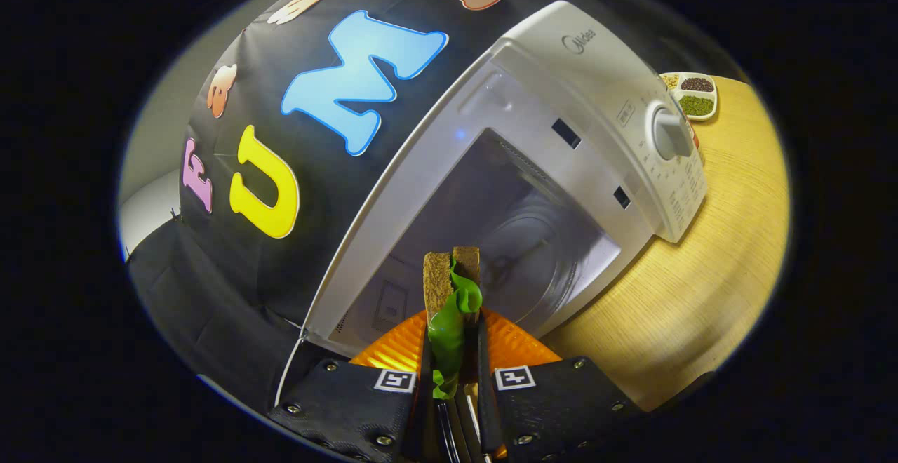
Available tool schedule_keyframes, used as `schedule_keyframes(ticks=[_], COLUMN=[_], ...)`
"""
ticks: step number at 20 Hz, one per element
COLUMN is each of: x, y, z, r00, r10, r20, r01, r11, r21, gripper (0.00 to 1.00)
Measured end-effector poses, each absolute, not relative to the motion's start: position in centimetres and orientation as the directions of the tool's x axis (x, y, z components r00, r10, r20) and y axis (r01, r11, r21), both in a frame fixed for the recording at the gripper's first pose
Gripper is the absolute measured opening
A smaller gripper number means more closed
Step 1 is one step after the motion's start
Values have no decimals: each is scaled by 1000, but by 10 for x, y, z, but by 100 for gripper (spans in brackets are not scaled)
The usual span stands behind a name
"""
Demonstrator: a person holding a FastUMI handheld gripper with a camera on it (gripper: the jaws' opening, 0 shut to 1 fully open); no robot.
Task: Open the microwave, put the food inside, and close the microwave door.
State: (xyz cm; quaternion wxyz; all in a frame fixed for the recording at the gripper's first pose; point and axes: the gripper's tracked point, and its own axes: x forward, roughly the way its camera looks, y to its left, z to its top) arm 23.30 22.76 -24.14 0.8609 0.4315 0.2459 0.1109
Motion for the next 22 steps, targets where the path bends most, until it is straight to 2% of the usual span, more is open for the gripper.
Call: schedule_keyframes(ticks=[8, 11, 14, 15, 16, 17, 19, 22], x=[274, 279, 278, 278, 276, 274, 270, 258], y=[238, 234, 223, 220, 214, 205, 191, 185], z=[-275, -286, -294, -297, -301, -300, -292, -278], r00=[851, 847, 847, 843, 841, 848, 865, 871], r10=[391, 360, 297, 283, 251, 208, 145, 136], r20=[-351, -391, -442, -457, -480, -488, -481, -473], r01=[55, 62, 71, 72, 86, 97, 106, 78], r11=[598, 665, 760, 783, 813, 843, 884, 910], r21=[800, 745, 646, 618, 576, 529, 456, 407], gripper=[27, 35, 51, 69, 78, 95, 97, 97])
